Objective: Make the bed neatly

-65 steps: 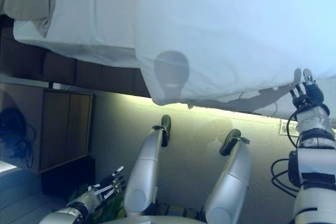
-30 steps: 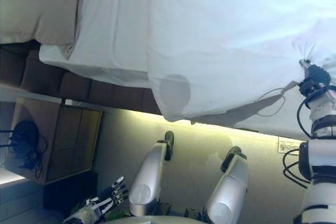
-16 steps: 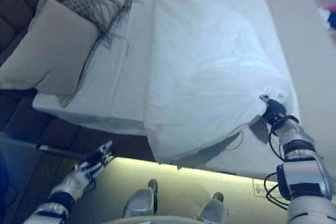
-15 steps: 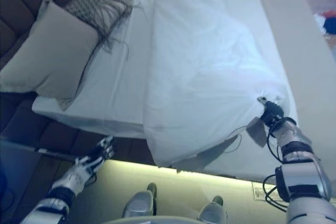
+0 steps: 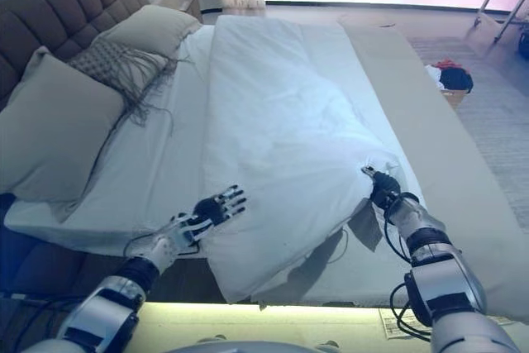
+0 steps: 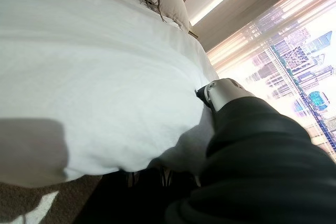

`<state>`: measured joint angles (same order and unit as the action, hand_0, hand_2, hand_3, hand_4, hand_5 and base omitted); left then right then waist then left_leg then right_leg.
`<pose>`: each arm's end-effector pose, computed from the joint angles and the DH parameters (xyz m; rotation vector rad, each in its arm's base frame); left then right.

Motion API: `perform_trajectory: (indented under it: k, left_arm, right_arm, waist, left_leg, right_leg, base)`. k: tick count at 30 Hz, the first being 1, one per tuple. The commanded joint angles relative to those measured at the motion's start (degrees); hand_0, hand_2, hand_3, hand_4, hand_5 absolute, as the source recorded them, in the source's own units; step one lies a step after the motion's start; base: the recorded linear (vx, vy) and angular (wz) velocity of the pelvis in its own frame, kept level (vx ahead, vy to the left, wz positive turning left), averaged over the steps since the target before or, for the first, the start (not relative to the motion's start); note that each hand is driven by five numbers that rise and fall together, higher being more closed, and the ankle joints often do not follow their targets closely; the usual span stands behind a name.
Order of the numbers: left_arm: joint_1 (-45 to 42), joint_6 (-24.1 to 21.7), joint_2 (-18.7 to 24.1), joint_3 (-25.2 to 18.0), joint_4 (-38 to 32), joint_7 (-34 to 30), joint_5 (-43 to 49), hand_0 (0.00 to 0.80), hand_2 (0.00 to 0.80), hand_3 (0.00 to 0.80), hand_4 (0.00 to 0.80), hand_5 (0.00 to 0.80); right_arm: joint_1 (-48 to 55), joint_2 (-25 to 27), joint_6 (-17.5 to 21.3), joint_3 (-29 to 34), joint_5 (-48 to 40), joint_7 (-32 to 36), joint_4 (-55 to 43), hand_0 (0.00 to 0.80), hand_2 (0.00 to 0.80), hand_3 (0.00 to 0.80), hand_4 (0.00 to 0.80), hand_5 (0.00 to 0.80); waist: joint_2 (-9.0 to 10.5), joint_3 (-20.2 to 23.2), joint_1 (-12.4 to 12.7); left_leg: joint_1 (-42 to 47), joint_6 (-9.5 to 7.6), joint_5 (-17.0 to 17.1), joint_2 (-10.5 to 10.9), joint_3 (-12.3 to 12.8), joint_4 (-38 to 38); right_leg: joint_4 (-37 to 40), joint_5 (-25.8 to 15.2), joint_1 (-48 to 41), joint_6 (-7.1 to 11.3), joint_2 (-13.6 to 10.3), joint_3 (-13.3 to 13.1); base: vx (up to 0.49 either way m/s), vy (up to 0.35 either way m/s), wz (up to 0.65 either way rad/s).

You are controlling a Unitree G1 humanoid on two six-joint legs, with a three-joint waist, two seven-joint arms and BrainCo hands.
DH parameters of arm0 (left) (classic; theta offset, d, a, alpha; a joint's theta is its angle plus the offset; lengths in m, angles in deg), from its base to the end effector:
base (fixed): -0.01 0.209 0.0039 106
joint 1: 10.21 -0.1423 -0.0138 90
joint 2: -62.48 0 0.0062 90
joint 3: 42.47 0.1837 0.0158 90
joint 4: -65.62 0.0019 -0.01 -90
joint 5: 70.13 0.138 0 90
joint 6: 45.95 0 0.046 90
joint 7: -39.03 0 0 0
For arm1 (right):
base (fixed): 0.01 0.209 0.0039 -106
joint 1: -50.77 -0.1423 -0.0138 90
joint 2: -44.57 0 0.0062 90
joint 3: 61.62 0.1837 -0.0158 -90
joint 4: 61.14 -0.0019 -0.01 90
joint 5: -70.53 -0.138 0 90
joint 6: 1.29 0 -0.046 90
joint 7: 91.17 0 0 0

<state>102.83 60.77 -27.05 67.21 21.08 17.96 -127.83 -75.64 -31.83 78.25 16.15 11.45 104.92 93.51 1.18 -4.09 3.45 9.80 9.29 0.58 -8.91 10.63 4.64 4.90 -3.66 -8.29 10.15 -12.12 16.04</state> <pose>0.2478 0.1675 -0.0190 -0.6529 0.6672 -0.4083 0.2825 -0.2697 0.0308 0.5223 0.4868 -0.0462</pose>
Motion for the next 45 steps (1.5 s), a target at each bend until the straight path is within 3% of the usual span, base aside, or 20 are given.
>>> perform_trajectory:
  k: [1, 5, 8, 11, 16, 21, 30, 38, 45]
  left_arm:
    - [4.10, 6.59, -3.51, 3.58, 7.23, -4.37, -10.74, 0.000, 0.000, 0.000, 0.000, 0.000]
    - [1.30, 18.44, -9.38, 0.58, 13.20, -6.56, -26.22, 0.000, 0.000, 0.000, 0.000, 0.000]
    - [-0.68, 24.17, -11.78, -3.45, 16.23, -6.78, -29.82, 0.000, 0.000, 0.000, 0.000, 0.000]
    - [-3.00, 26.34, -12.96, -5.97, 18.66, -3.12, -31.32, 0.000, 0.000, 0.000, 0.000, 0.000]
    - [-5.38, 27.08, -13.66, -10.51, 23.09, 10.10, -37.71, 0.000, 0.000, 0.000, 0.000, 0.000]
    - [-7.58, 29.77, -14.15, -8.82, 25.44, 15.62, -38.27, 0.000, 0.000, 0.000, 0.000, 0.000]
    - [-3.30, 22.98, -12.98, -8.13, 23.40, 12.01, -45.93, 0.000, 0.000, 0.000, 0.000, 0.000]
    - [-1.30, 15.49, -13.70, -11.50, 18.50, 5.47, -50.38, 0.000, 0.000, 0.000, 0.000, 0.000]
    - [-1.88, 8.80, -15.59, -11.73, 11.51, -0.37, -55.30, 0.000, 0.000, 0.000, 0.000, 0.000]
  right_arm:
    - [-8.62, 1.30, 3.10, -1.30, -1.49, 1.72, -1.93, 0.800, 0.800, 0.800, 0.800, 0.800]
    - [-8.81, -0.45, 2.89, -1.68, -2.05, 2.07, -2.22, 0.800, 0.800, 0.800, 0.800, 0.800]
    - [-8.24, -2.21, 3.18, -1.68, -3.97, 1.98, -4.34, 0.800, 0.800, 0.800, 0.800, 0.800]
    - [-7.48, -4.17, 3.79, -1.47, -5.44, 0.76, -7.87, 0.800, 0.800, 0.800, 0.800, 0.800]
    - [-6.53, -6.43, 4.02, -1.42, -6.87, -1.86, -14.79, 0.800, 0.800, 0.800, 0.800, 0.800]
    - [-5.50, -7.62, 5.57, -2.38, -8.25, -4.22, -20.08, 0.800, 0.800, 0.800, 0.800, 0.800]
    - [-4.48, -7.76, 5.87, -4.19, -11.12, -5.70, -29.86, 0.800, 0.800, 0.800, 0.800, 0.800]
    - [2.29, -8.19, 2.82, -3.65, -7.86, -4.06, -35.54, 0.800, 0.800, 0.800, 0.800, 0.800]
    - [5.84, -8.10, 1.79, -1.83, -6.38, -2.90, -35.50, 0.800, 0.800, 0.800, 0.800, 0.800]
  waist:
    - [0.73, 2.57, -0.51]
    - [2.36, 2.66, -0.89]
    - [4.28, 2.35, -1.02]
    - [6.01, 1.98, -1.13]
    - [8.17, 1.27, -1.54]
    - [9.71, -0.32, -2.05]
    - [11.00, -2.43, -4.70]
    - [9.97, -0.42, -7.18]
    - [9.12, 0.76, -7.15]
  left_leg:
    - [-2.34, -1.30, 1.75, -1.87, 0.31, 0.15]
    - [-1.97, -1.26, 1.25, -2.62, 1.43, 0.36]
    - [-1.99, -0.89, 0.95, -3.56, 2.43, 0.36]
    - [-2.31, -0.60, 0.76, -4.43, 3.27, 0.36]
    - [-2.96, -0.05, 1.05, -5.86, 4.37, 0.36]
    - [-4.31, 0.36, 1.78, -7.17, 4.88, 0.36]
    - [-5.45, 0.84, 2.38, -8.75, 6.35, 0.28]
    - [-2.55, 1.16, 1.70, -8.85, 8.00, 0.36]
    - [-1.00, 1.24, 0.85, -8.39, 8.00, 0.36]
  right_leg:
    - [-0.32, -0.53, 0.11, 0.21, -0.50, 0.59]
    - [0.10, -0.51, 0.21, 0.37, 0.06, 0.08]
    - [0.10, -0.67, 0.77, 0.55, 0.63, -0.20]
    - [0.10, -0.88, 1.62, 0.73, 1.05, -0.49]
    - [0.10, -1.12, 2.91, 0.67, 1.99, -1.08]
    - [0.10, -1.80, 4.86, 0.63, 2.93, -1.83]
    - [0.10, -2.27, 7.27, 0.44, 4.30, -3.77]
    - [0.10, -1.60, 5.64, 0.46, 4.44, -5.30]
    - [0.10, -1.19, 4.05, 0.61, 3.79, -4.96]
  base:
    - [0.083, -0.050, -0.10]
    - [0.070, -0.084, -0.06]
    - [0.024, -0.188, -0.14]
    - [0.000, -0.202, -0.17]
    - [-0.002, -0.177, -0.13]
    - [-0.033, -0.156, -0.14]
    - [-0.068, -0.072, -0.15]
    - [0.041, 0.019, -0.10]
    - [0.022, 0.038, 0.01]
